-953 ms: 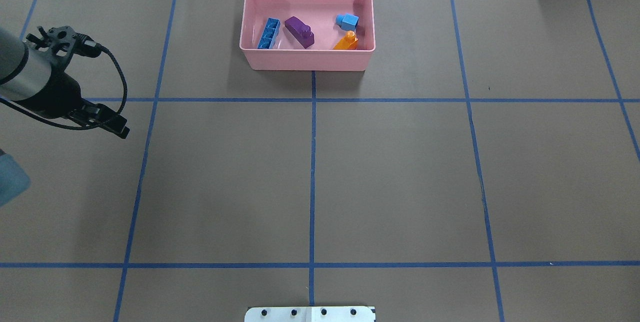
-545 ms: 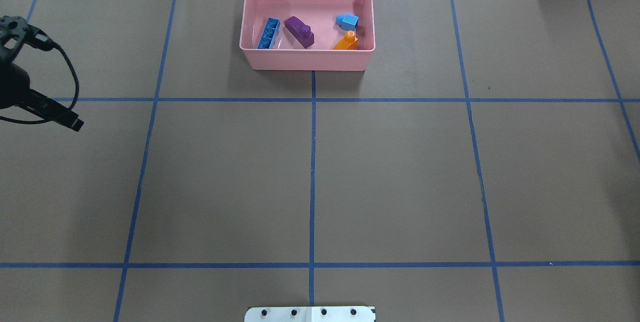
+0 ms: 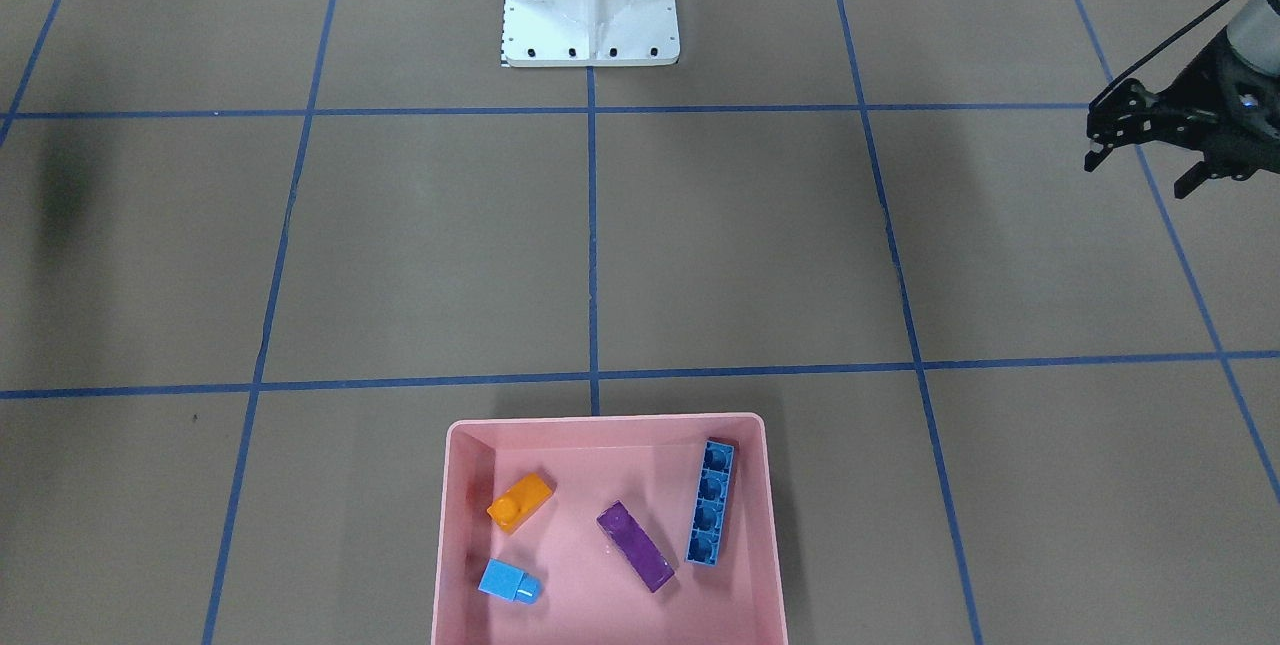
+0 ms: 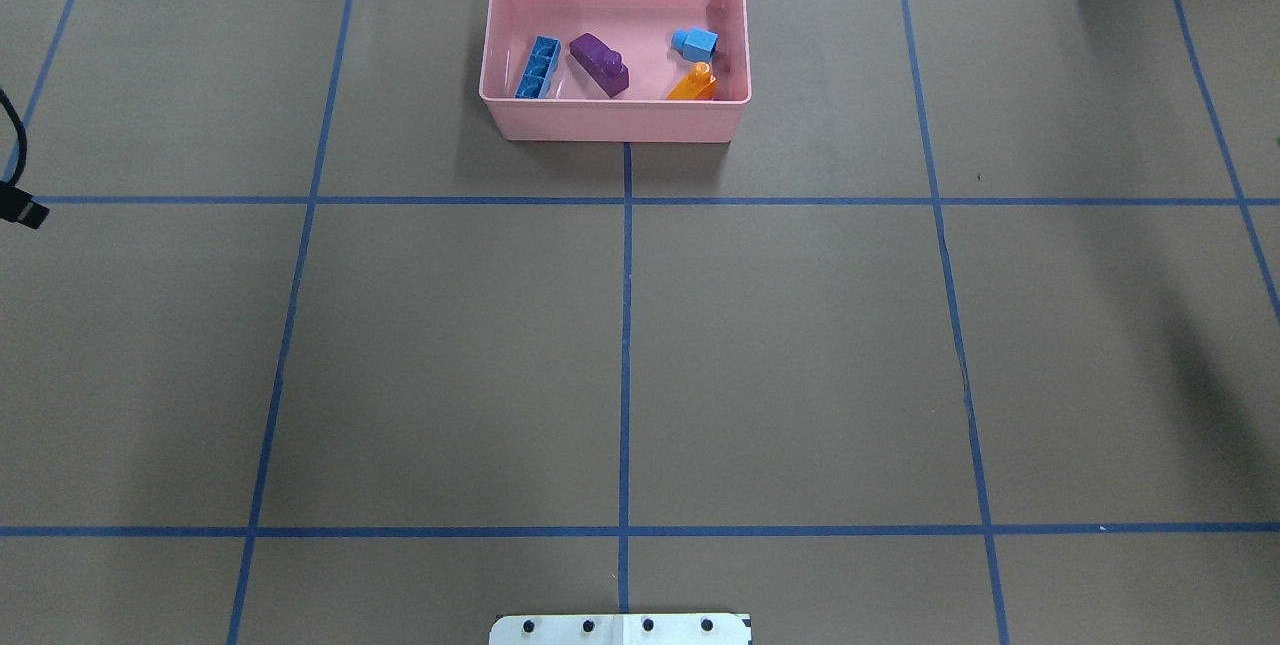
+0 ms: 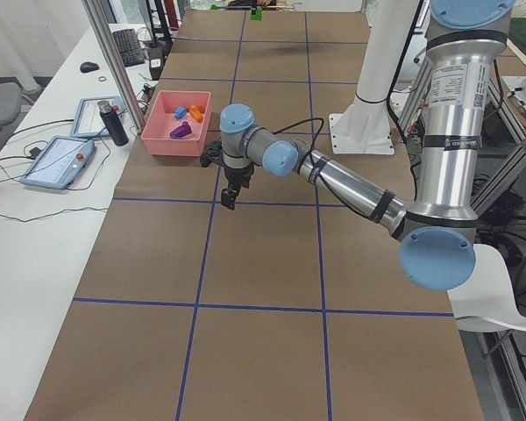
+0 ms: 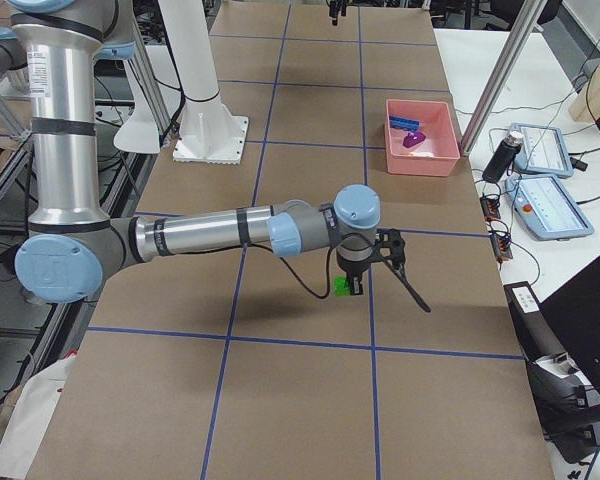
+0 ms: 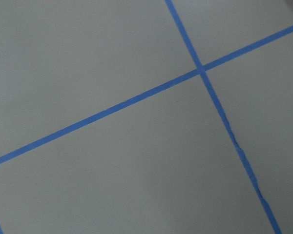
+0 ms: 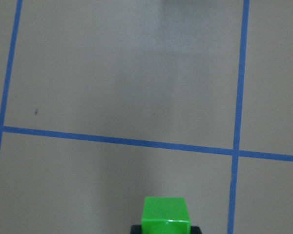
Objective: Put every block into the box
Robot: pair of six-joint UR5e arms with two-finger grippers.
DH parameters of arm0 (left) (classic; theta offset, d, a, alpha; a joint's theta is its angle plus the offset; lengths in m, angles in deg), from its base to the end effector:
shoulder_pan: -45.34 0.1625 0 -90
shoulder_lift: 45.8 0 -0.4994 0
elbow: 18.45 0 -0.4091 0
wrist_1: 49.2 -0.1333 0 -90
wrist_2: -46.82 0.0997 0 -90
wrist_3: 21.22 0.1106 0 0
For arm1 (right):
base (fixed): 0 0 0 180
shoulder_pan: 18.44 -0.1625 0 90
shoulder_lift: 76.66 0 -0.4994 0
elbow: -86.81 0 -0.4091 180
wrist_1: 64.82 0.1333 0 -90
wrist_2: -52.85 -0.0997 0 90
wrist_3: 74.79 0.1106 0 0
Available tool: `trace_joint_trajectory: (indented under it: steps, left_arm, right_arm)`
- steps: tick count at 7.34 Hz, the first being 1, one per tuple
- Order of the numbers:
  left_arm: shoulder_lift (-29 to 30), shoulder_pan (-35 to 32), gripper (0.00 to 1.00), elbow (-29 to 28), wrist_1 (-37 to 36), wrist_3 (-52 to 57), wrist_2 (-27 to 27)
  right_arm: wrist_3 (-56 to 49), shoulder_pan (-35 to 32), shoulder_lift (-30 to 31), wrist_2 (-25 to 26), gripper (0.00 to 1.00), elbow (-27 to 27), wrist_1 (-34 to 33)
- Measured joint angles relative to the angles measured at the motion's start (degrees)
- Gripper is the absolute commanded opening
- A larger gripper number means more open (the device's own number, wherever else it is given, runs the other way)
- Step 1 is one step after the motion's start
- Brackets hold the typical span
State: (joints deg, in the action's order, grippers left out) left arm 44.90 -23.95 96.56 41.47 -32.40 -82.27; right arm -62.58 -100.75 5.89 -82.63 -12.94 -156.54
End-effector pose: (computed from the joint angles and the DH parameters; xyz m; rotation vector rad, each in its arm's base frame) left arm 0.1181 -0.4922 0.5170 0.2420 0.7682 0.3143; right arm -0.0226 -0.5745 0.5848 0.1156 -0.8208 -0.0329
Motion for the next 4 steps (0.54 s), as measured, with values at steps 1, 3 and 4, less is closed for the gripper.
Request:
trace_joint_trajectory:
  steps: [1,3,4]
  left_arm:
    - [-0.78,-2.73,1.00,-0.27,-1.21,0.59,0.06]
    - [-3.97,-9.49,1.00,-2.39,-3.34,9.32,0.60]
    - [-4.82,-12.03,1.00,-5.01,-3.71,16.87,1.14]
  right_arm:
    - [3.87,1.93,-4.37,0.16,0.00,0.00,-2.45]
    - [13.05,6.37,-10.78,0.36,0.00,0.05,-3.81]
    - [17.05,8.46,-13.37,0.41,0.00,0.05,-3.94]
